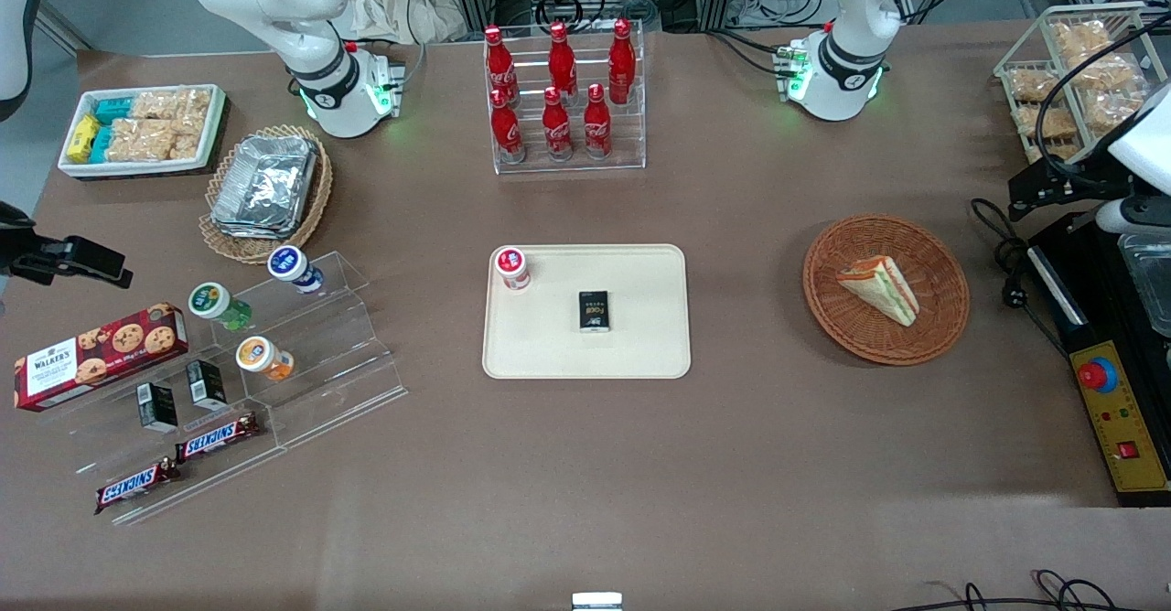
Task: Place sandwich from basket to tray
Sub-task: 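Move the left gripper over the wrapped sandwich in the wicker basket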
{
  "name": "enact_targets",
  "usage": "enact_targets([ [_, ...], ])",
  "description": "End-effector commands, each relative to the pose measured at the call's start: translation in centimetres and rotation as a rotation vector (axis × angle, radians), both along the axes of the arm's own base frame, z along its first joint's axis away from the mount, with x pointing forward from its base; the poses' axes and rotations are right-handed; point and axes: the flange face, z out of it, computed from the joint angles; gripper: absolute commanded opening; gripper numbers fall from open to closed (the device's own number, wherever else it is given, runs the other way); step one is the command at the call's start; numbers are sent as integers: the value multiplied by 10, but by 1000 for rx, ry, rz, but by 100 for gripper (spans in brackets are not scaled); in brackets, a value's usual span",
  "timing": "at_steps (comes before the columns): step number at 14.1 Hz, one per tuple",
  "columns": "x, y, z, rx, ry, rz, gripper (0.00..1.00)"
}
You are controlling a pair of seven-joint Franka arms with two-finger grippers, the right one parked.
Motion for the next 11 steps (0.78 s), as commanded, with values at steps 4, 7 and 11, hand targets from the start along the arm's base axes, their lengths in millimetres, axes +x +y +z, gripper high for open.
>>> enact_targets([
  [4, 13, -18, -12, 21, 50, 144, 100],
  [7, 5, -28, -41, 33, 76, 496, 100],
  [11, -23, -29, -96, 27, 40, 845, 100],
])
